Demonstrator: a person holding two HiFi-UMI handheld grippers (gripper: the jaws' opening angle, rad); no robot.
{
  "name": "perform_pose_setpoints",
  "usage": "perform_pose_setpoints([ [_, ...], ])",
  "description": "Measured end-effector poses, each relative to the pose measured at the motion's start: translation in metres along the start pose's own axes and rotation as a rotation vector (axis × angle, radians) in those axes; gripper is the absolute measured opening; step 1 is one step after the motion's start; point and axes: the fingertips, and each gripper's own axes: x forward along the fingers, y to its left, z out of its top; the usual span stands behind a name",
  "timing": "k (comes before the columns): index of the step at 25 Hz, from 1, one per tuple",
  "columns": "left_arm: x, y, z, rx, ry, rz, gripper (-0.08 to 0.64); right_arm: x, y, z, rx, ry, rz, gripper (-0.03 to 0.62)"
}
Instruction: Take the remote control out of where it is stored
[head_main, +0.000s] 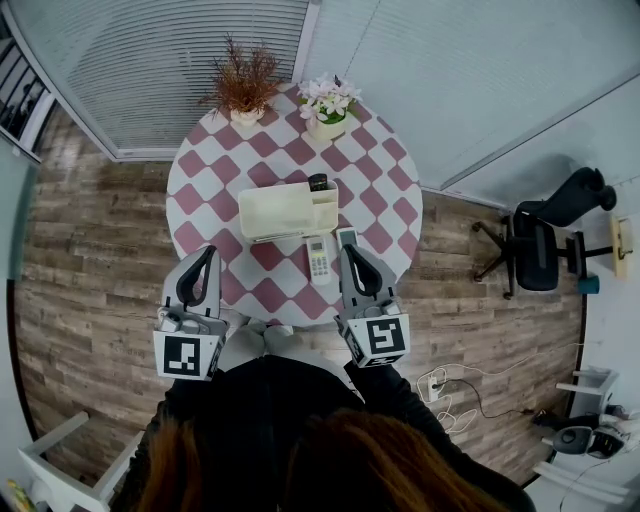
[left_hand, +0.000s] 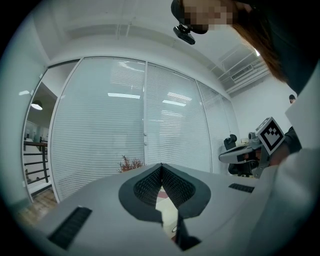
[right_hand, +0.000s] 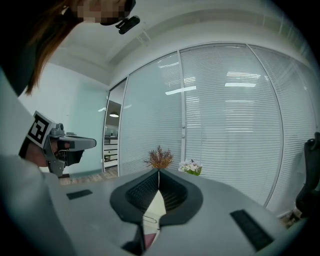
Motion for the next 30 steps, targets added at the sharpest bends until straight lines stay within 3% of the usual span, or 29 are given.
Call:
perform_pose_setpoints([
  [15, 0.0, 0.002, 0.001, 0.007, -0.018, 0.012, 0.006, 0.041, -0.008, -0.005, -0.001, 0.014, 0.008, 0.015],
  [30, -0.003, 0.011, -0.001, -0.002, -0.015, 0.045, 0.006, 0.105, -0.02, -0.052, 0.027, 0.14, 0.011, 0.015],
])
